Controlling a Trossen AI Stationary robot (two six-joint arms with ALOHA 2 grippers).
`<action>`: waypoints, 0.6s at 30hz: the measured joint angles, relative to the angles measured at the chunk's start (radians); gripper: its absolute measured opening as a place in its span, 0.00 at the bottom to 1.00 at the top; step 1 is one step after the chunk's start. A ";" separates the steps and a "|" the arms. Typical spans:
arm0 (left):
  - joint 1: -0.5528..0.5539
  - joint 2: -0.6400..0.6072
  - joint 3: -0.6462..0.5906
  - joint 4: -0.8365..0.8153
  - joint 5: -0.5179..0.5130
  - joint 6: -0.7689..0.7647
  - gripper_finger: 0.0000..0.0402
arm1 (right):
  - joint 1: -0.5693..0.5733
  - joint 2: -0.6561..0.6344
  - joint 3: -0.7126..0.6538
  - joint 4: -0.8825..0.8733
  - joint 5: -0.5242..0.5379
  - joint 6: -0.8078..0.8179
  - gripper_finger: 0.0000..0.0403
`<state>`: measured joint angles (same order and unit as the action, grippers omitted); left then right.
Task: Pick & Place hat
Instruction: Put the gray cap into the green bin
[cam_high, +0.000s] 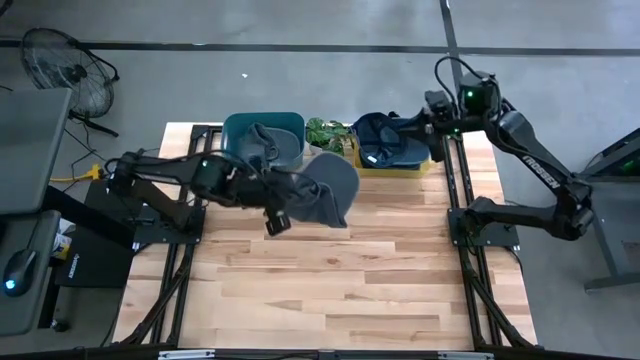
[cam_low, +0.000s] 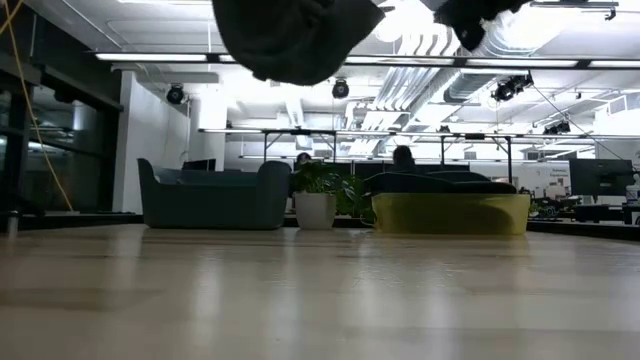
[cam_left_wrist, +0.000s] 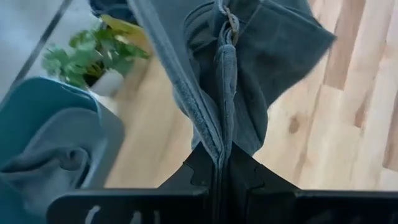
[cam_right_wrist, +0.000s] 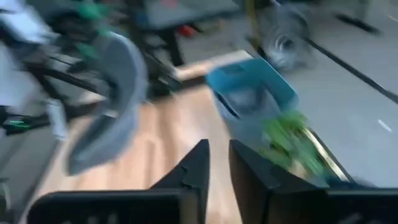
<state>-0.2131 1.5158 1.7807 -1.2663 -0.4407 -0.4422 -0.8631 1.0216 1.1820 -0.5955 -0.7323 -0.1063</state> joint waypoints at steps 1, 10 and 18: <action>0.014 0.000 0.010 0.000 0.004 0.014 0.02 | 0.000 0.005 0.000 0.035 -0.040 0.010 0.17; 0.099 0.000 0.029 0.002 0.038 0.084 0.02 | 0.132 0.126 0.000 0.391 -0.140 0.174 0.47; 0.103 0.000 0.029 0.010 0.034 0.097 0.02 | 0.191 0.265 0.001 0.595 -0.171 0.286 0.55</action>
<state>-0.1098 1.5162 1.8095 -1.2560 -0.4065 -0.3451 -0.6720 1.2863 1.1831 0.0000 -0.9035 0.1797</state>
